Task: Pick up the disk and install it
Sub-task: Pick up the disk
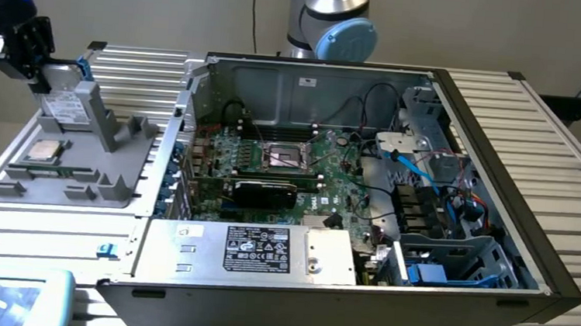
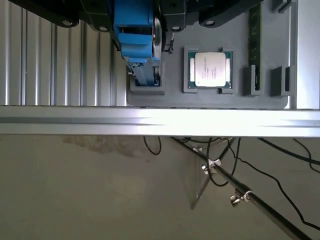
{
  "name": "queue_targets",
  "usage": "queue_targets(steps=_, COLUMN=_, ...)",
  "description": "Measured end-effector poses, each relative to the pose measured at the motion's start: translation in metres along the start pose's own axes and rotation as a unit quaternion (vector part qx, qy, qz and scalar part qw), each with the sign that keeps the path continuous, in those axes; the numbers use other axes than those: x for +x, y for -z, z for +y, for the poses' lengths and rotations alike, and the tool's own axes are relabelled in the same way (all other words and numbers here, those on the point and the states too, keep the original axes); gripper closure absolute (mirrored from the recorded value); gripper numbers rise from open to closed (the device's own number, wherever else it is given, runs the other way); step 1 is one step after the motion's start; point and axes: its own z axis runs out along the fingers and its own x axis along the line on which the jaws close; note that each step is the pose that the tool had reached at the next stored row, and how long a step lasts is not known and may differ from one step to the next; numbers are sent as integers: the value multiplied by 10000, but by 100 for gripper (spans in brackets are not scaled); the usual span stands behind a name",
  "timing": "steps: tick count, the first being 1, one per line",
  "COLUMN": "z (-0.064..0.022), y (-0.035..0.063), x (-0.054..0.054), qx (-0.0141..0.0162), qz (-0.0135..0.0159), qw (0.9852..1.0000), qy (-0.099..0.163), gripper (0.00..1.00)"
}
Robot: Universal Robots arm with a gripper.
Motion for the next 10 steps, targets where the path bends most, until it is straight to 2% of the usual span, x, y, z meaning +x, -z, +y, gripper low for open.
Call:
queue_targets(steps=6, z=4, y=0, x=-1, qx=5, qz=-1, qw=10000, qy=-3, gripper=63)
queue_targets(steps=10, z=5, y=53, x=-1, qx=51, qz=10, qw=10000, qy=-8, gripper=63)
